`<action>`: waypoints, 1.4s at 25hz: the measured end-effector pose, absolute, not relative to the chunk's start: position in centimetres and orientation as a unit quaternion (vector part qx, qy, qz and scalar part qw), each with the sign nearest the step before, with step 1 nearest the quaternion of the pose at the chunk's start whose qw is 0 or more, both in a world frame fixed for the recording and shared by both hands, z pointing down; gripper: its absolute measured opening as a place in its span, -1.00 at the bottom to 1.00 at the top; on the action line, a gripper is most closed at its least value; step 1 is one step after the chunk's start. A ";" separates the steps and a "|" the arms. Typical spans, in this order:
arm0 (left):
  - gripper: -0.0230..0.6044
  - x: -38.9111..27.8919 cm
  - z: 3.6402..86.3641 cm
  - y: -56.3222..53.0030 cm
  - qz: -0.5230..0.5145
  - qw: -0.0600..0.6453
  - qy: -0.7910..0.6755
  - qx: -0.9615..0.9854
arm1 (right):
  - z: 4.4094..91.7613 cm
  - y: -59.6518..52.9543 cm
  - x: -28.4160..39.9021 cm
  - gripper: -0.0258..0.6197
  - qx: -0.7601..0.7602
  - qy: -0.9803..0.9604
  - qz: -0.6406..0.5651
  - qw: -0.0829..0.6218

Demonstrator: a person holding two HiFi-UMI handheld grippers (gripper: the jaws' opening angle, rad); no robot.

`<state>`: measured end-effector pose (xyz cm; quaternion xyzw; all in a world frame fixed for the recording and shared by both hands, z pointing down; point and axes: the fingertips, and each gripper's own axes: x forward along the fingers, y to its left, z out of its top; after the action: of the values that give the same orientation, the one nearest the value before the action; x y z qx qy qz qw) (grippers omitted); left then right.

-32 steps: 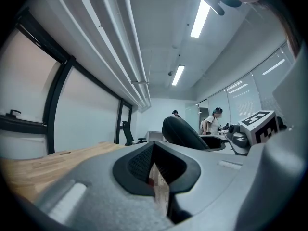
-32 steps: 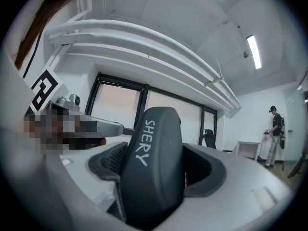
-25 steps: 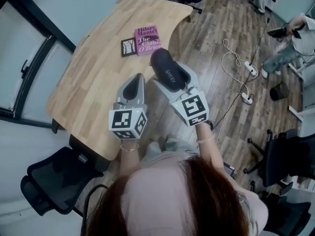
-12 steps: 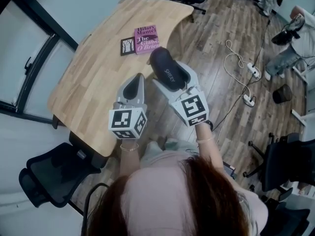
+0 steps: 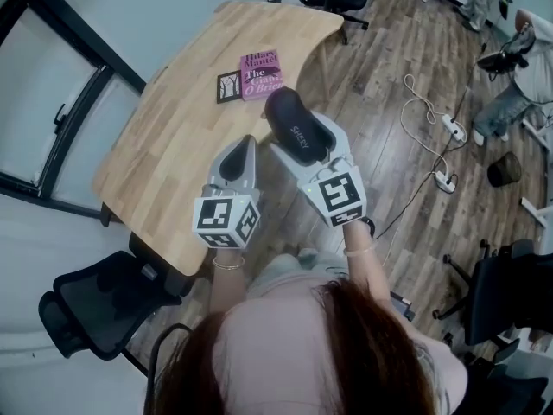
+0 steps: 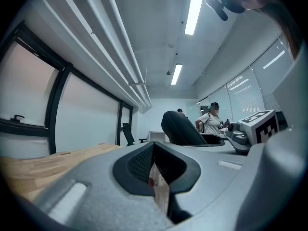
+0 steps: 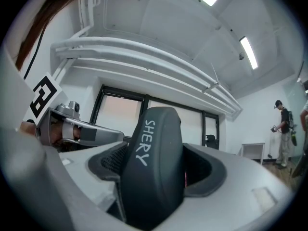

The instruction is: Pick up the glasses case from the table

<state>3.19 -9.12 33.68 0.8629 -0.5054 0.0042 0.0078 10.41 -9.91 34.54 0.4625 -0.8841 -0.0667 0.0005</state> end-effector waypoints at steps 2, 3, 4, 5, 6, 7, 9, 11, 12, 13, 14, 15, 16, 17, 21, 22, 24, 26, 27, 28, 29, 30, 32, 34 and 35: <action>-0.90 3.1 33.7 -9.2 0.007 0.006 -0.504 0.864 | 34.6 -9.9 10.5 0.19 0.467 -0.882 -0.064 -0.003; -0.90 3.0 33.7 -9.1 0.008 0.005 -0.504 0.864 | 34.7 -9.8 10.4 0.19 0.468 -0.881 -0.063 -0.003; -0.90 2.9 33.7 -8.9 0.009 0.006 -0.505 0.863 | 34.8 -9.6 10.4 0.19 0.469 -0.881 -0.062 -0.002; -0.90 2.8 33.7 -8.7 0.008 0.007 -0.505 0.863 | 34.9 -9.4 10.4 0.19 0.470 -0.881 -0.060 -0.002; -0.90 2.8 33.7 -8.5 0.008 0.007 -0.505 0.863 | 34.9 -9.3 10.4 0.19 0.471 -0.880 -0.059 -0.003; -0.90 2.7 33.6 -8.4 0.008 0.007 -0.505 0.863 | 34.9 -9.2 10.4 0.19 0.472 -0.880 -0.059 -0.005; -0.90 2.3 33.5 -7.9 0.008 0.009 -0.503 0.864 | 34.8 -9.1 10.1 0.19 0.474 -0.879 -0.057 -0.006; -0.90 2.0 33.4 -7.4 0.009 0.010 -0.503 0.864 | 34.6 -8.7 9.8 0.19 0.476 -0.878 -0.058 -0.002; -0.90 1.9 33.3 -7.1 0.008 0.009 -0.503 0.864 | 34.4 -8.5 9.7 0.19 0.476 -0.877 -0.061 -0.001; -0.90 1.8 33.2 -6.9 0.008 0.009 -0.503 0.864 | 34.1 -8.3 9.6 0.19 0.477 -0.877 -0.063 0.001; -0.90 1.8 33.2 -6.8 0.006 0.009 -0.503 0.864 | 33.9 -8.2 9.5 0.19 0.477 -0.877 -0.065 0.001; -0.90 1.8 33.2 -6.7 0.005 0.010 -0.503 0.864 | 33.7 -8.0 9.4 0.19 0.476 -0.877 -0.067 0.002; -0.90 1.7 33.3 -6.5 0.004 0.011 -0.504 0.864 | 33.5 -7.8 9.3 0.19 0.476 -0.877 -0.068 0.003; -0.90 1.6 33.3 -6.3 0.004 0.012 -0.504 0.864 | 33.4 -7.6 9.2 0.19 0.476 -0.877 -0.069 0.004; -0.90 1.1 33.2 -5.5 0.000 0.014 -0.507 0.862 | 33.2 -6.6 8.8 0.19 0.473 -0.878 -0.069 0.005; -0.90 1.1 33.1 -5.3 -0.001 0.014 -0.508 0.861 | 33.2 -6.4 8.8 0.19 0.473 -0.878 -0.069 0.006; -0.90 0.9 32.9 -4.9 -0.004 0.014 -0.509 0.861 | 33.2 -5.9 8.6 0.19 0.472 -0.879 -0.069 0.006; -0.90 0.8 32.7 -4.4 -0.005 0.013 -0.508 0.861 | 33.1 -5.3 8.3 0.19 0.471 -0.880 -0.068 0.005; -0.90 0.7 32.7 -4.1 -0.005 0.012 -0.508 0.861 | 33.1 -5.0 8.2 0.19 0.470 -0.880 -0.067 0.004; -0.90 0.7 32.7 -3.8 -0.005 0.012 -0.507 0.862 | 33.1 -4.8 8.1 0.19 0.469 -0.881 -0.067 0.003; -0.90 0.8 32.7 -3.6 -0.006 0.012 -0.507 0.862 | 33.1 -4.5 8.0 0.19 0.468 -0.881 -0.066 0.001; -0.90 0.8 32.7 -3.3 -0.006 0.012 -0.506 0.862 | 33.1 -4.3 8.0 0.19 0.468 -0.881 -0.066 0.000; -0.90 0.9 32.7 -2.8 -0.007 0.013 -0.506 0.863 | 32.9 -3.7 8.2 0.19 0.469 -0.881 -0.067 0.000; -0.90 1.0 32.5 -2.3 -0.008 0.013 -0.504 0.863 | 32.7 -3.2 8.3 0.19 0.470 -0.880 -0.069 -0.002; -0.90 1.0 32.5 -2.1 -0.008 0.013 -0.504 0.864 | 32.6 -3.0 8.3 0.19 0.471 -0.879 -0.070 -0.003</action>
<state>1.03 -2.07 32.45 0.8638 -0.5035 -0.0084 0.0127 8.32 -3.04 32.55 0.4709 -0.8794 -0.0697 -0.0032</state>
